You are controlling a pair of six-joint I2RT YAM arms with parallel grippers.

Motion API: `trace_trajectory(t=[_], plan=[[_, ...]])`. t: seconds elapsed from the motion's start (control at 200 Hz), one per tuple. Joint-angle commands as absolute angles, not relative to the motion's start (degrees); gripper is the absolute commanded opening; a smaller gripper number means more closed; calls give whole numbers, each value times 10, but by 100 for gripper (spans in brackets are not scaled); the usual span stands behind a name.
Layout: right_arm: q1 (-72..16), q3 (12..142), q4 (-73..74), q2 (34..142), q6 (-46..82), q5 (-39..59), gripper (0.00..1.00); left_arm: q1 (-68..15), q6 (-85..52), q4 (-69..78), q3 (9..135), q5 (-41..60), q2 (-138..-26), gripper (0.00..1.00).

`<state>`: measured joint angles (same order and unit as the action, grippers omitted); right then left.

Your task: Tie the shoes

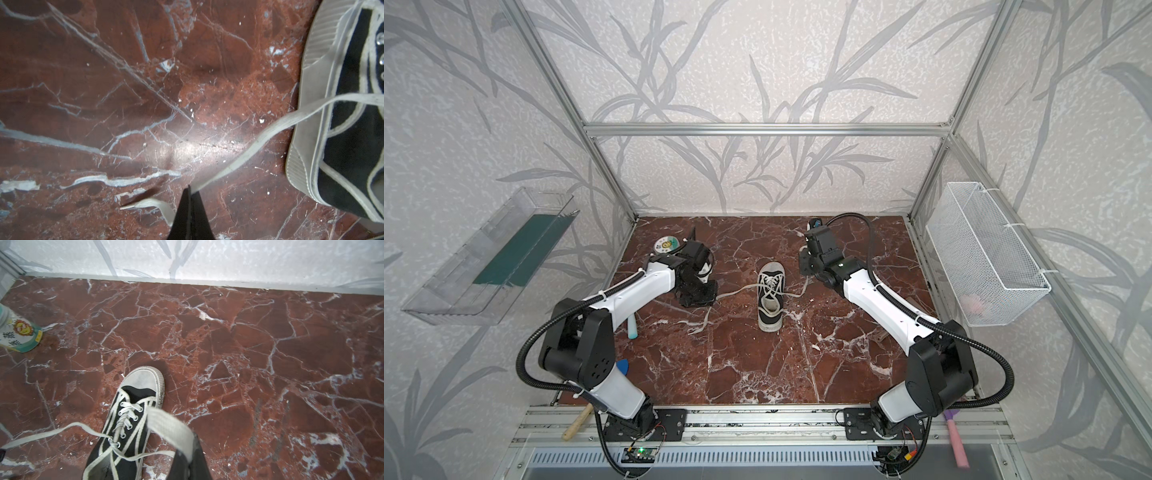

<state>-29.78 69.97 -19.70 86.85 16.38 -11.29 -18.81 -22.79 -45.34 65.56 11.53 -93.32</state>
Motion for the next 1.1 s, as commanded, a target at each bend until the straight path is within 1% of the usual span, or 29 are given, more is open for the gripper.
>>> trace_trajectory(t=[0.0, 0.2, 0.345, 0.44, 0.48, 0.53, 0.615, 0.71, 0.79, 0.95, 1.01, 1.095], plan=[[-322, 733, -217, 889, 149, -112, 0, -195, -251, -459, 620, 106, -911, 0], [-356, 787, -220, 931, 146, -106, 0, -200, -259, -444, 577, 98, -892, 0], [-384, 851, -236, 974, 139, -96, 0, -200, -256, -435, 566, 98, -901, 0], [-397, 894, -244, 1026, 138, -94, 0, -200, -258, -416, 560, 102, -902, 0], [-400, 913, -250, 1043, 142, -89, 0, -200, -258, -414, 559, 103, -902, 3], [-407, 940, -261, 1064, 147, -84, 0, -200, -258, -409, 559, 102, -900, 12], [-426, 981, -275, 1095, 151, -83, 0, -200, -256, -406, 555, 104, -895, 21], [-449, 1015, -284, 1125, 155, -86, 0, -196, -256, -401, 549, 107, -883, 34], [-459, 1041, -291, 1149, 165, -82, 0, -192, -257, -392, 539, 109, -863, 38], [-473, 1092, -314, 1193, 180, -75, 0, -177, -251, -388, 517, 101, -812, 39], [-480, 1110, -320, 1209, 181, -76, 0, -169, -246, -390, 510, 98, -797, 42], [-486, 1132, -328, 1230, 184, -81, 0, -161, -238, -394, 502, 99, -784, 49]])
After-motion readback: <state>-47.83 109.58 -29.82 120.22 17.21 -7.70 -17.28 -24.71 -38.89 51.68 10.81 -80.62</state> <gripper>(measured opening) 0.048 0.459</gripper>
